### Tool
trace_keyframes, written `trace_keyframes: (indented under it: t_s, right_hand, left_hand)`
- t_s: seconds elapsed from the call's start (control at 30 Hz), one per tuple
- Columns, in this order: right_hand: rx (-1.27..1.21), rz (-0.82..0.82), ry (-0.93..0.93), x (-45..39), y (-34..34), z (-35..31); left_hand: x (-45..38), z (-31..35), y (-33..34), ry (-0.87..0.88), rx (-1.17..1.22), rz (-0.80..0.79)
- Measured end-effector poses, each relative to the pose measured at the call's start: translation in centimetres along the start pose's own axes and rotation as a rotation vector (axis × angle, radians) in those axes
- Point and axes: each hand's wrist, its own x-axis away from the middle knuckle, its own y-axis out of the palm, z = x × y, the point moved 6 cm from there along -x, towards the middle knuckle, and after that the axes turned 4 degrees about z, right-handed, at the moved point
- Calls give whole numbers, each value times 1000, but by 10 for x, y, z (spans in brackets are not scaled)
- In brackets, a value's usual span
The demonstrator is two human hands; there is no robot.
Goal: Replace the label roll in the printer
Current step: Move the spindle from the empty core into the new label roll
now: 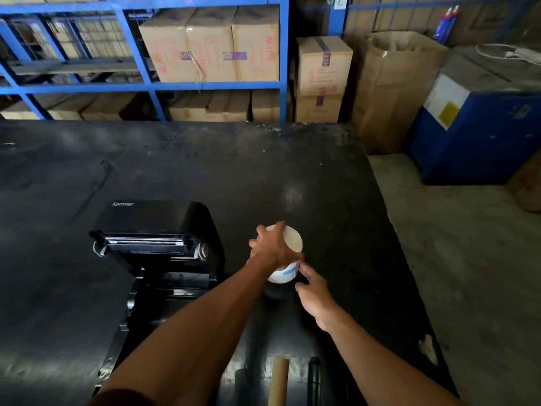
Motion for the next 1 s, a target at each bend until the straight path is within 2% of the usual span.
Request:
trace_keyframes:
  t_s: [0.13, 0.23, 0.37, 0.5, 0.7, 0.87, 1.0]
  right_hand:
    - [-273, 83, -18, 8, -5, -6]
    - [-478, 167, 28, 13, -17, -10]
    - [-820, 59, 153, 37, -14, -15]
    - [-942, -116, 94, 69, -8, -37]
    - [-909, -219, -33, 126, -6, -74]
    - [-763, -98, -102, 170, 5, -91]
    - [-608, -67, -190, 199, 16, -98]
  left_hand:
    - [9, -13, -5, 21, 136, 63]
    - [24, -32, -9, -49, 451, 76]
    - [56, -49, -7, -193, 933, -56]
    - [87, -55, -10, -204, 1166, -265]
    - [134, -69, -33, -133, 1205, -418]
    - [168, -87, -52, -52, 1223, -342]
    - [190, -109, -62, -10, 1264, -268]
